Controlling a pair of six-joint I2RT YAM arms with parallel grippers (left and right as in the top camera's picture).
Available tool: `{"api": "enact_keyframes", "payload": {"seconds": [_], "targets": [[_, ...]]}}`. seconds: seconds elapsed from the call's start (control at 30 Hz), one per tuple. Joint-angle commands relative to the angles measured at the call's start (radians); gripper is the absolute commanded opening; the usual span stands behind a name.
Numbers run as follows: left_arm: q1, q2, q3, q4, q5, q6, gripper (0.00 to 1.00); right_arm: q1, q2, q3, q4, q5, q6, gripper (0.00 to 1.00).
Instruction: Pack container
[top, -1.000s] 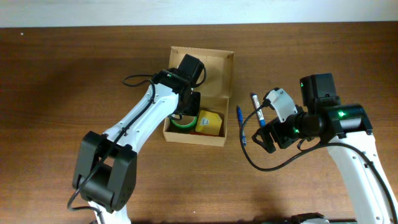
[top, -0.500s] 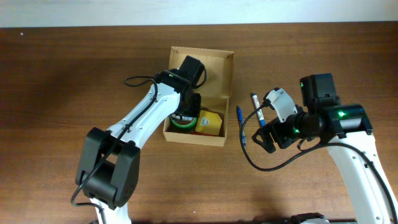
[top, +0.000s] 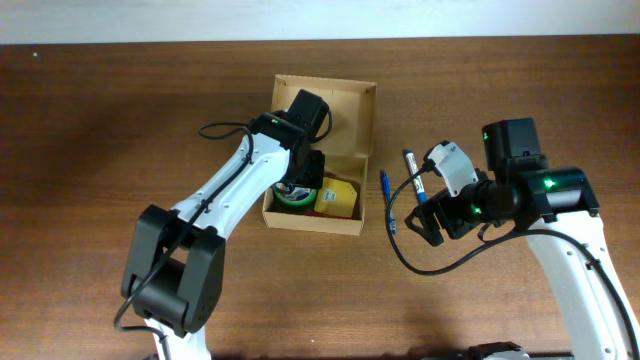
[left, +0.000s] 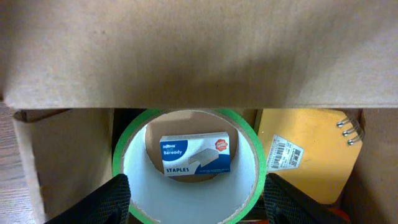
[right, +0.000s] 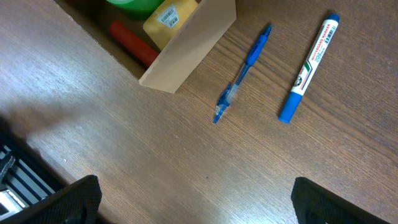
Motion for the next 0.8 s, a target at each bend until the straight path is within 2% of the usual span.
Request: {"api": "enact_keyframes", "payload": {"seconds": [0.0, 0.2, 0.47, 0.77], "targets": [[-0.005, -0.097, 0.020, -0.003, -0.012, -0.003, 0.68, -0.002, -0.003, 0.000, 0.003, -0.001, -0.003, 0.99], [-0.005, -0.276, 0.020, -0.021, -0.024, 0.020, 0.68, -0.002, -0.003, 0.000, 0.003, -0.001, -0.003, 0.99], [-0.005, -0.529, 0.020, -0.125, -0.171, 0.025, 0.68, -0.002, -0.003, 0.000, 0.003, -0.001, -0.003, 0.99], [-0.005, -0.763, 0.020, -0.265, -0.170, 0.160, 0.70, -0.002, -0.003, 0.000, 0.011, -0.001, -0.003, 0.99]]}}
